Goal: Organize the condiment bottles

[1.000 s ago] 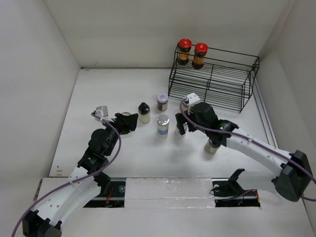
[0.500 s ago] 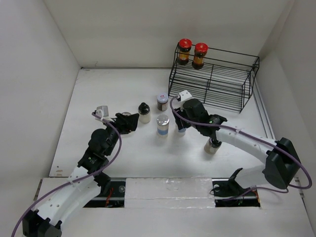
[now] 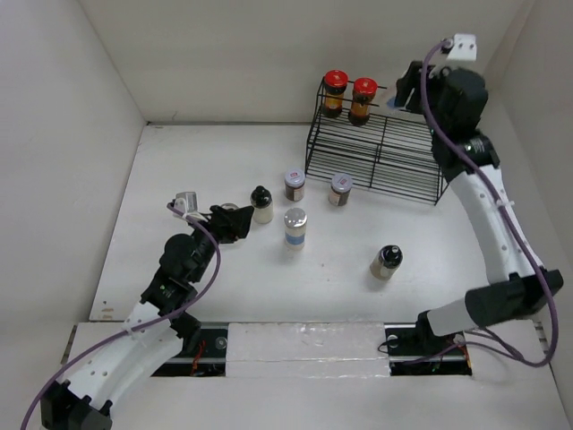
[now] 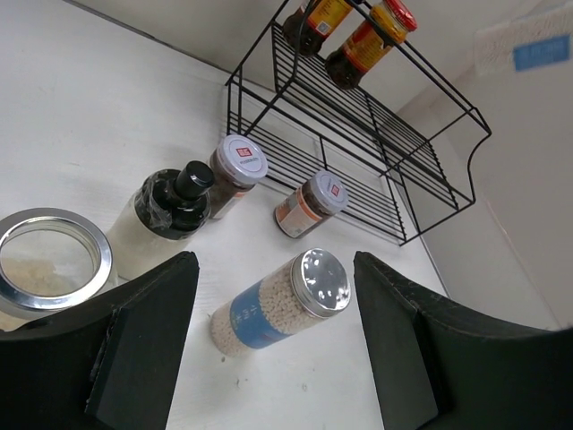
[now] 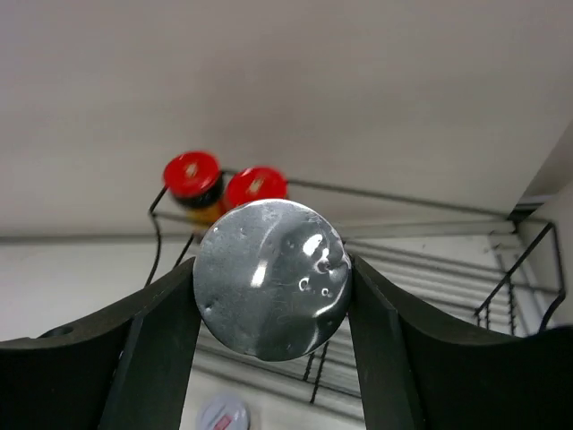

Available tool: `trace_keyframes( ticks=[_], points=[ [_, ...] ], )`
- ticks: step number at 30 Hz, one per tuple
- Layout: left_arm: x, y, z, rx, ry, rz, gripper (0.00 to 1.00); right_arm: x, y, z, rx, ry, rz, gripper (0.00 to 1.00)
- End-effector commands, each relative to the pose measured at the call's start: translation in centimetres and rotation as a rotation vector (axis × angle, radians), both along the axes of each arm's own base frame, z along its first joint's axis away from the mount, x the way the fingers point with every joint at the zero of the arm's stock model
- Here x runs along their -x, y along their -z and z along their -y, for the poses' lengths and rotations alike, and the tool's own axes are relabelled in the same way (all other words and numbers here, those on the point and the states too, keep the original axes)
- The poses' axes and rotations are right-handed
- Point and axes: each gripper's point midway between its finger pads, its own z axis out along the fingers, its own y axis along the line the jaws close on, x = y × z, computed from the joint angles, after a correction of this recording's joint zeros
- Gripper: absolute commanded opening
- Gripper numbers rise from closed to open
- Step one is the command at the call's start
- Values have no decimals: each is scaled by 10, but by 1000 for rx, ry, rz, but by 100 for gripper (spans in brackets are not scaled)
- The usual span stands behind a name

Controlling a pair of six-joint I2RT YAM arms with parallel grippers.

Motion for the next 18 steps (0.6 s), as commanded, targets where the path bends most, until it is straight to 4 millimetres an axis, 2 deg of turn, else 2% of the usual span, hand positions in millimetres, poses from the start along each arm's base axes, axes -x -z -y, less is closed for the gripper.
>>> trace_keyframes(
  ticks=[1, 2, 3, 5, 6, 8, 10, 14, 15, 16, 18],
  points=[
    [2, -18, 8, 22, 41, 60, 65, -35, -40, 15, -11, -18, 92, 37],
    [2, -11, 8, 19, 42, 54, 65, -51, -54, 16, 3, -31, 116, 37],
    [2, -15, 8, 35, 42, 63, 65, -60, -58, 19, 16, -40, 128, 37],
    [4, -18, 9, 40, 54, 73, 65, -78, -61, 31, 18, -17, 133, 37],
    [7, -20, 11, 43, 69, 81, 65, -95, -60, 34, 20, -15, 127, 37],
    [8, -24, 10, 55, 69, 101, 65, -112, -52, 41, 24, -13, 89, 37],
    [8, -18, 10, 44, 70, 83, 65, -131, -41, 47, 35, -2, 63, 37],
    [7, -21, 6, 42, 48, 95, 65, -146, -19, 51, 38, 6, 20, 37],
    [7, -21, 6, 42, 47, 95, 65, -147, -18, 51, 38, 6, 20, 37],
    [7, -18, 6, 36, 48, 84, 65, -151, 0, 51, 40, 5, -21, 37],
    [7, -22, 6, 41, 47, 92, 65, -152, 16, 51, 42, 5, -54, 37]
  ],
)
